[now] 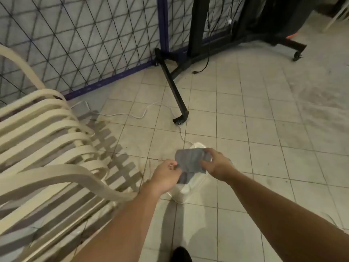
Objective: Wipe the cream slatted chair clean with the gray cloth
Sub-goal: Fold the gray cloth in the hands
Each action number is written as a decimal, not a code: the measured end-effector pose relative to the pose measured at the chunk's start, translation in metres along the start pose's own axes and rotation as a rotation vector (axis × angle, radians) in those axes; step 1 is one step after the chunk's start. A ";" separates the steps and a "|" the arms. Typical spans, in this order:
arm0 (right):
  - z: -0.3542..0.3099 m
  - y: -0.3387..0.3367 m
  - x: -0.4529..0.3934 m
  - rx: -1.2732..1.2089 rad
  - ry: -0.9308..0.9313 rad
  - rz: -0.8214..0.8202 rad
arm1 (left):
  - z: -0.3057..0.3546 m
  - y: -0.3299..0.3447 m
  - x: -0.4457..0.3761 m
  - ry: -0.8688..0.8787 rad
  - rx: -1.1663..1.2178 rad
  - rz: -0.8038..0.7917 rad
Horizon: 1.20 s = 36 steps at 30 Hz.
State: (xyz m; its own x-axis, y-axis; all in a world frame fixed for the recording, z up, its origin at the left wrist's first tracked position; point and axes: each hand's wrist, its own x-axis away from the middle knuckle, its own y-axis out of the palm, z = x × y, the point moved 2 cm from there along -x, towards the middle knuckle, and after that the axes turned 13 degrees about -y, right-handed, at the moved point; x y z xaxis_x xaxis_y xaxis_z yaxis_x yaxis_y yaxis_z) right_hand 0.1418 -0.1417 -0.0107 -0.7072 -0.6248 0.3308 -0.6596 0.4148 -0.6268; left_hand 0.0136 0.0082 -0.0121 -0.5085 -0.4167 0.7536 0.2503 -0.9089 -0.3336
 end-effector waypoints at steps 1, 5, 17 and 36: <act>0.002 0.005 -0.002 -0.013 -0.031 -0.003 | 0.000 0.006 -0.006 -0.015 0.027 -0.023; 0.023 0.029 -0.010 0.044 0.008 -0.099 | 0.008 0.027 -0.017 -0.101 0.088 -0.138; -0.002 0.025 0.003 -0.414 0.064 0.346 | 0.012 0.008 0.007 0.047 0.499 0.057; -0.247 0.042 0.179 -0.592 -0.515 -0.032 | 0.000 -0.173 0.282 0.564 0.422 0.253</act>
State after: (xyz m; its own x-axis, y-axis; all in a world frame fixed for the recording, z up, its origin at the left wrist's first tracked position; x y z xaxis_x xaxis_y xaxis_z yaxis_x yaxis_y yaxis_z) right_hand -0.0754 -0.0728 0.1961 -0.5741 -0.8104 -0.1173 -0.8059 0.5845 -0.0940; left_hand -0.1737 0.0482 0.2582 -0.7105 -0.6614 0.2402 0.6526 -0.7470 -0.1269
